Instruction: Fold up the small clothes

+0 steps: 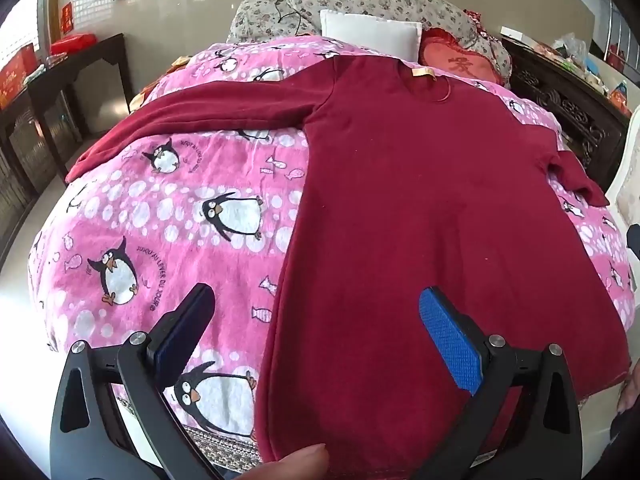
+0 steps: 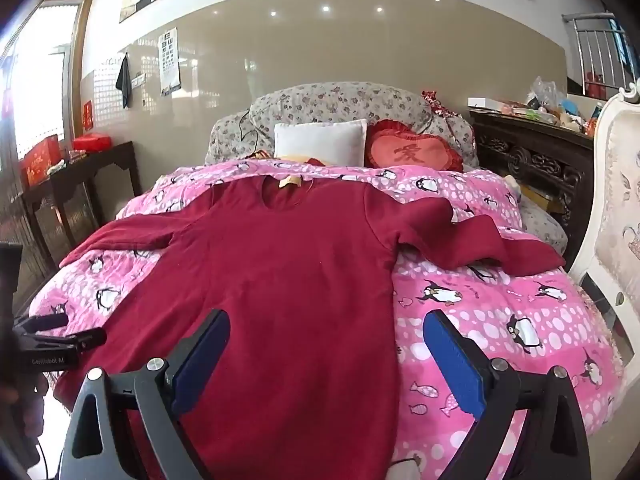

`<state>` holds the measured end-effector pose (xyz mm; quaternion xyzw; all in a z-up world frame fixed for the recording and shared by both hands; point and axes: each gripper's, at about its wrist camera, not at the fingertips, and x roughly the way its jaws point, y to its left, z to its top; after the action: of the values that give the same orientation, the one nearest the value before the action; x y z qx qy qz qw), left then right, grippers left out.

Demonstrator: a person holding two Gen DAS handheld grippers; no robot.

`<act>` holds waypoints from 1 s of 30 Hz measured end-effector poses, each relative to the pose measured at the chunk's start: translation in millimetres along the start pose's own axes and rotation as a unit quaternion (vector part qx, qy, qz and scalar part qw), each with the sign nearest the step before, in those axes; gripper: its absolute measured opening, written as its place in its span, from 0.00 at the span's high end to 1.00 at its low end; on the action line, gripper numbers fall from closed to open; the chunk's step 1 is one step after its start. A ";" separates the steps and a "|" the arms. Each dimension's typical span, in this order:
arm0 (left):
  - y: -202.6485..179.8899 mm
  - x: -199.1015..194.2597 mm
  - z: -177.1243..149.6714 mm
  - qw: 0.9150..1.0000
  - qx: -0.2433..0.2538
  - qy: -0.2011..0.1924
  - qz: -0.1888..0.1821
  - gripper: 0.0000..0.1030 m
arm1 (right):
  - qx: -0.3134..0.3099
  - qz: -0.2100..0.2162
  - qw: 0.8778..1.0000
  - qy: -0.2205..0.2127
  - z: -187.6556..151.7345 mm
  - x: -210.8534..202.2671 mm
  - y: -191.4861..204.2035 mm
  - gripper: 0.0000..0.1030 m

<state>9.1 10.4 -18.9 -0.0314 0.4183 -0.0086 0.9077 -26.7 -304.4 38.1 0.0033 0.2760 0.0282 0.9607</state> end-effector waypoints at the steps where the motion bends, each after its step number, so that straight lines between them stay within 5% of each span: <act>1: 1.6 0.9 0.0 1.000 -0.003 0.001 -0.002 0.00 | -0.004 -0.005 1.000 -0.001 0.9 3.3 6.3 0.06; 13: 9.0 -4.6 -8.3 1.000 -0.003 -0.006 -0.002 0.00 | -0.007 0.025 0.998 -0.063 3.4 -22.1 13.6 0.06; 20: 11.8 -12.0 -12.5 0.999 0.001 -0.032 0.009 0.00 | -0.024 -0.006 0.999 -0.021 -10.9 -9.4 21.8 0.06; 23: 8.1 -13.7 -11.7 0.998 0.015 -0.049 -0.034 0.00 | -0.017 -0.005 1.000 -0.005 -17.3 -8.3 16.8 0.06; 25: 3.3 -13.2 -8.0 0.998 0.033 -0.050 -0.025 0.00 | -0.009 -0.012 1.000 0.015 -17.7 -4.8 10.1 0.06; 30: 4.6 -5.0 9.9 0.997 0.048 -0.047 -0.025 0.00 | -0.011 -0.041 0.999 0.009 -3.0 2.3 -1.4 0.06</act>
<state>13.4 15.8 -9.0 0.0014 0.3736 -0.0503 0.9262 -26.3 -305.7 34.4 -0.0185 0.2842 -0.0078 0.9586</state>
